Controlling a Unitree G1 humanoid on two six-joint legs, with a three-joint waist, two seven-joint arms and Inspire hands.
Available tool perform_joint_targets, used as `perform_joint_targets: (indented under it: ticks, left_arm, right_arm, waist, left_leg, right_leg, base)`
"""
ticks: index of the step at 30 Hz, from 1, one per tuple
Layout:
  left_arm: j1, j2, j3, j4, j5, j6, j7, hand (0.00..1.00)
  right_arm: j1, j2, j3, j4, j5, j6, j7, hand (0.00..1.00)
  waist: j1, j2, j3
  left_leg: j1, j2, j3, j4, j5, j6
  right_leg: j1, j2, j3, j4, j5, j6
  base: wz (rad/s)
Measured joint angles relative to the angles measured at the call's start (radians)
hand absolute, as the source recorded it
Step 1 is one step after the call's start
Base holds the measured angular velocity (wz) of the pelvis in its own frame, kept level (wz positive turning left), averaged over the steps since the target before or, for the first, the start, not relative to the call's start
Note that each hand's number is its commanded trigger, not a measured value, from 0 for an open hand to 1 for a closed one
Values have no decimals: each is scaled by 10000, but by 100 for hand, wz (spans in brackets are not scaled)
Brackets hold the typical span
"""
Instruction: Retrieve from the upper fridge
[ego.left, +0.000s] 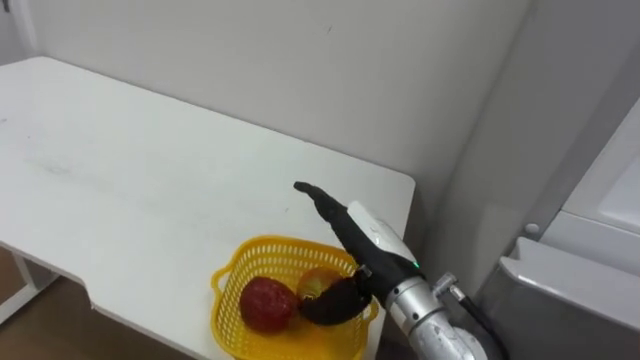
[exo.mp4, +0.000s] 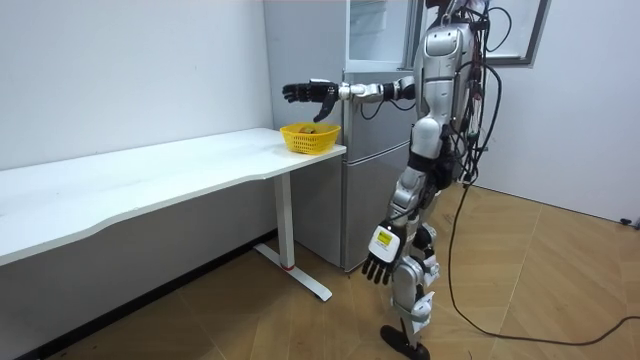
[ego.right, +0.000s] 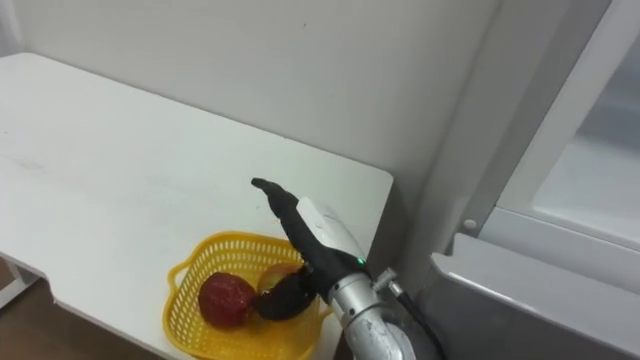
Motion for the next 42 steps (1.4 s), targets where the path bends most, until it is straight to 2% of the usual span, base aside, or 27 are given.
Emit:
perform_joint_targets:
  ticks: [7, 9, 12, 14, 16, 19, 21, 24, 27, 29, 32, 34, 36, 39, 42]
  left_arm:
    - [58, -248, 12, -4, 10, -25, 3, 0]
    - [112, -290, 11, -19, 11, -30, 3, 0]
    - [239, -291, 10, -7, 28, -32, 5, 0]
    - [351, -303, 11, 1, 24, -83, 6, 0]
    - [531, -377, 13, -3, 23, -95, 59, 0]
    - [619, -503, 26, 6, 6, -116, 198, 0]
    - [679, -518, 34, 11, 1, -133, 221, 0]
    - [874, -526, 66, 8, 8, -313, 361, 0]
    - [1089, -509, 266, -2, 4, -561, 415, 0]
    - [1188, -515, 370, -4, 10, -733, 474, 0]
    - [1368, -525, 698, 1, 14, -1008, 598, 0]
    - [1583, -542, 910, 2, 12, -1042, 595, 0]
    - [1735, -558, 1113, 1, 14, -1122, 591, 0]
    - [1889, -652, 1606, 5, 16, -1253, 587, 0]
    - [2016, -665, 1800, -4, 14, -1388, 595, 0]
  right_arm:
    - [41, 19, -42, -1967, 1310, 1, 90, 0]
    - [110, 30, -44, -2338, 1540, 0, 137, 0]
    - [286, 37, -207, -3170, 1830, 1, 185, 0]
    - [408, 49, -414, -3815, 1838, 0, 200, 0]
    - [413, 46, -701, -4531, 1875, -43, 186, 0]
    - [509, -11, -993, -5241, 2267, -37, 107, 0]
    - [716, -44, -1173, -5713, 2359, -35, 52, 0]
    - [1152, -224, -1702, -6518, 2445, -43, 23, 0]
    - [1222, -384, -2495, -6888, 2832, -124, -381, 0]
    - [1373, -551, -2945, -7275, 3007, -170, -745, 0]
    - [1695, -567, -3855, -8360, 2541, -469, -1410, 0]
    - [1702, -653, -4603, -8868, 2507, -993, -1995, 0]
    - [1706, -675, -5243, -9069, 2517, -1243, -2379, 0]
    - [1712, -982, -6250, -9145, 2525, -1543, -3143, 0]
    - [1876, -1307, -7025, -9141, 2622, -1790, -3864, 0]
  waist:
    - [-108, 294, -43]
    - [-112, 352, -32]
    - [-347, 489, -42]
    - [-485, 577, -95]
    - [-663, 744, -197]
    - [-876, 876, -265]
    - [-935, 902, -267]
    - [-1364, 866, -276]
    - [-1743, 792, -255]
    - [-1769, 792, -229]
    - [-2055, 792, -227]
    - [-2267, 795, -222]
    - [-2464, 765, -235]
    - [-2632, 740, -246]
    - [-2886, 750, -231]
  left_leg:
    - [249, 17, 443, -154, 4, 25]
    - [352, 18, 549, -188, 10, 31]
    - [373, 21, 618, -182, -2, 48]
    - [373, 21, 669, -186, -11, 60]
    - [443, 22, 767, -220, -11, 62]
    - [677, 30, 948, -368, 0, 73]
    - [844, 37, 1085, -478, 7, 77]
    - [962, 33, 1095, -547, 10, 82]
    - [1010, 25, 1104, -547, 9, 82]
    - [1124, 34, 1170, -572, 4, 87]
    - [1152, 47, 1226, -577, -22, 103]
    - [1258, 49, 1321, -663, -29, 112]
    - [1287, 49, 1332, -712, -27, 115]
    - [1302, 50, 1349, -714, -33, 124]
    - [1340, 53, 1404, -739, -39, 132]
  right_leg:
    - [-31, 61, 366, 14, 90, -6]
    - [-10, 91, 520, 26, 109, -4]
    - [-8, 99, 582, 20, 145, 6]
    - [-21, 106, 647, 17, 151, 11]
    - [-18, 133, 794, 19, 159, 21]
    - [56, 161, 904, 57, 160, 22]
    - [86, 205, 1049, 86, 159, 22]
    - [164, 208, 1121, 89, 153, 32]
    - [203, 218, 1144, 76, 145, 43]
    - [296, 258, 1195, 7, 132, 64]
    - [308, 292, 1298, -28, 105, 98]
    - [331, 315, 1375, -29, 96, 112]
    - [332, 319, 1388, -30, 87, 126]
    - [333, 321, 1404, -31, 77, 136]
    - [335, 327, 1429, -24, 61, 146]
  base:
    - [-18]
    - [-20]
    - [-10]
    - [-6]
    - [-12]
    - [-17]
    - [-23]
    - [-5]
    - [-3]
    - [-10]
    - [-6]
    - [-12]
    - [-3]
    - [-1]
    - [-4]
